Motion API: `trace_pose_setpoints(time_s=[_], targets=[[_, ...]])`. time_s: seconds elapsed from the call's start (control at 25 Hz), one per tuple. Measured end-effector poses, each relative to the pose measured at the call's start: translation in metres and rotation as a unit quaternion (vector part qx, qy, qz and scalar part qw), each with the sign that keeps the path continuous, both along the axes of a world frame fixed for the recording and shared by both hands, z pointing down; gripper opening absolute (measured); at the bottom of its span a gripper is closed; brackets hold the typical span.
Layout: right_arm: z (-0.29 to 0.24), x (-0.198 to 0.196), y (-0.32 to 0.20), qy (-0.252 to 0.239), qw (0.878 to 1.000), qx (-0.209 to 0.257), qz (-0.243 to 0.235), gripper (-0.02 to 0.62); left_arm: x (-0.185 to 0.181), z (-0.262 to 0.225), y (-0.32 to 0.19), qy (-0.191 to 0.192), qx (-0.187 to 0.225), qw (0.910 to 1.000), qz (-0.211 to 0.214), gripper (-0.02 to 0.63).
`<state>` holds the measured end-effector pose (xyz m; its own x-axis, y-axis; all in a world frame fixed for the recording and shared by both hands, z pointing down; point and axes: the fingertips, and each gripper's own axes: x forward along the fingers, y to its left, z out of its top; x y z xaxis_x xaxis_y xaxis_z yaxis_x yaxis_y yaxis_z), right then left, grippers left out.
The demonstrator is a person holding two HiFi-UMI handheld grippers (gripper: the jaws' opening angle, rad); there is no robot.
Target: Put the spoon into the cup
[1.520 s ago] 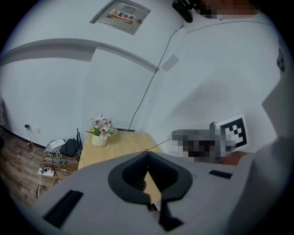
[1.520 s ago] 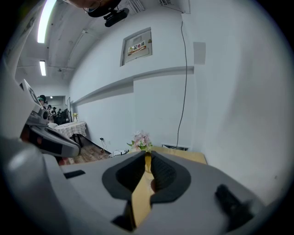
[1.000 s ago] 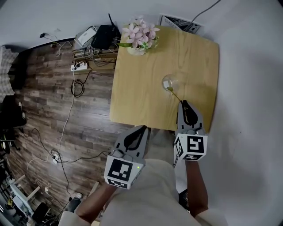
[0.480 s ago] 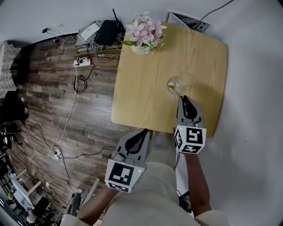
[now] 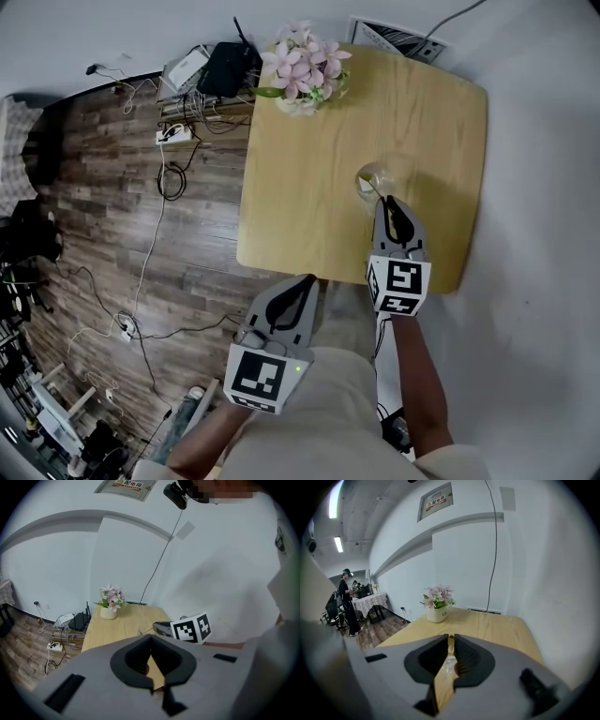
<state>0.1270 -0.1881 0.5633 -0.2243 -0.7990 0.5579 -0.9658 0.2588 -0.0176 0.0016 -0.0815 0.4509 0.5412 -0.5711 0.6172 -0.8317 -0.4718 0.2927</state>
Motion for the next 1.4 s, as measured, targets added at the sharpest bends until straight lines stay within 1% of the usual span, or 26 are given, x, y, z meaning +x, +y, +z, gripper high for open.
trace_pose_setpoints(time_s=[0.12,0.32,0.4,0.52,0.68,0.88,1.08,1.4], targets=[[0.001,-0.001,-0.003,0.007,1.000,-0.001,0.002,0.054,0.001,0.003,-0.001,0.004,-0.001,1.0000,-0.003,0.011],[0.012,-0.002,0.002,-0.003,0.999,-0.034,0.008,0.057,0.002,-0.001,0.000,0.009,0.001,1.0000,0.003,0.011],[0.012,-0.001,0.004,0.003,0.999,-0.038,0.010,0.059,0.002,-0.005,0.000,0.010,0.006,0.9999,0.007,0.011],[0.009,-0.002,0.008,0.006,0.999,-0.036,0.011,0.111,-0.001,-0.008,0.002,0.010,0.011,0.9998,0.012,0.011],[0.001,-0.004,0.017,0.006,0.999,-0.038,0.012,0.123,-0.006,-0.014,0.008,0.014,0.016,0.9996,0.016,0.011],[-0.015,-0.001,0.031,0.007,0.999,-0.030,0.013,0.126,-0.011,-0.021,0.011,0.017,0.027,0.9993,0.019,0.011],[-0.037,-0.003,0.052,0.007,1.000,-0.023,0.001,0.126,-0.017,-0.032,0.014,0.025,0.041,0.9987,0.018,0.011],[-0.094,-0.015,0.090,0.004,1.000,0.002,-0.024,0.124,-0.026,-0.053,0.024,0.037,0.061,0.9974,0.014,0.011]])
